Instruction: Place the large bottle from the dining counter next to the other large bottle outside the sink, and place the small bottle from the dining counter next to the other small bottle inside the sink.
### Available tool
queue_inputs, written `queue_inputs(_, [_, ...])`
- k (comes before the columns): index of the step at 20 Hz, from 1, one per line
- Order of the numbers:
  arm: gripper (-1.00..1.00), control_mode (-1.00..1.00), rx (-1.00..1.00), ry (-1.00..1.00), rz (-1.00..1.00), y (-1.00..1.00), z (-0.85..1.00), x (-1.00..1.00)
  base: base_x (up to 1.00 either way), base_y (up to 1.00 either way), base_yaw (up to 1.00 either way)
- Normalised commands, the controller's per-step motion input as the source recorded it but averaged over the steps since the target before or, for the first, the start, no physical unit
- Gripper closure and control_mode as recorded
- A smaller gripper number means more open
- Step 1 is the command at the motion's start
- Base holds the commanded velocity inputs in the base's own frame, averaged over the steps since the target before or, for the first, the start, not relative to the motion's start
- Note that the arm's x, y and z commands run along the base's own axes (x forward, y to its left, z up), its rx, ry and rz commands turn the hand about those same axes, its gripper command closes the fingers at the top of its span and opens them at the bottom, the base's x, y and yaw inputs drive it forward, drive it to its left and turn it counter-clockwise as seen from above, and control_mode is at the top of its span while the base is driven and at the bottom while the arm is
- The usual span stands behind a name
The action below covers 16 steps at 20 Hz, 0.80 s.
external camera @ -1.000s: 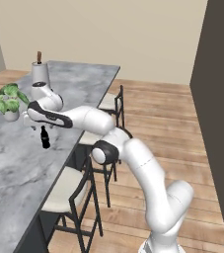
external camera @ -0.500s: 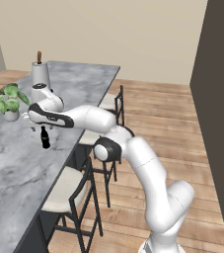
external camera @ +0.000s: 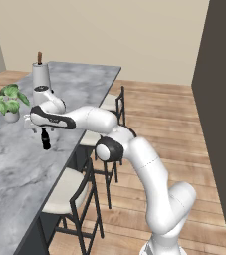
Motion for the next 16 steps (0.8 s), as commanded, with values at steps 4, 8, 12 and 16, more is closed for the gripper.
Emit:
queue_inputs(4, [-1.00, -1.00, 0.00, 0.00, 0.00, 0.00, -0.05, 0.09, 0.00, 0.00, 0.00])
queue_inputs(8, [-1.00, -1.00, 0.00, 0.00, 0.00, 0.03, -0.02, 0.01, 0.00, 0.00, 0.00])
queue_inputs(12, [1.00, -1.00, 0.00, 0.00, 0.00, 0.08, -0.02, 0.00, 0.00, 0.00, 0.00])
queue_inputs(16, [1.00, -1.00, 0.00, 0.00, 0.00, 0.07, -0.01, 0.00, 0.00, 0.00, 0.00])
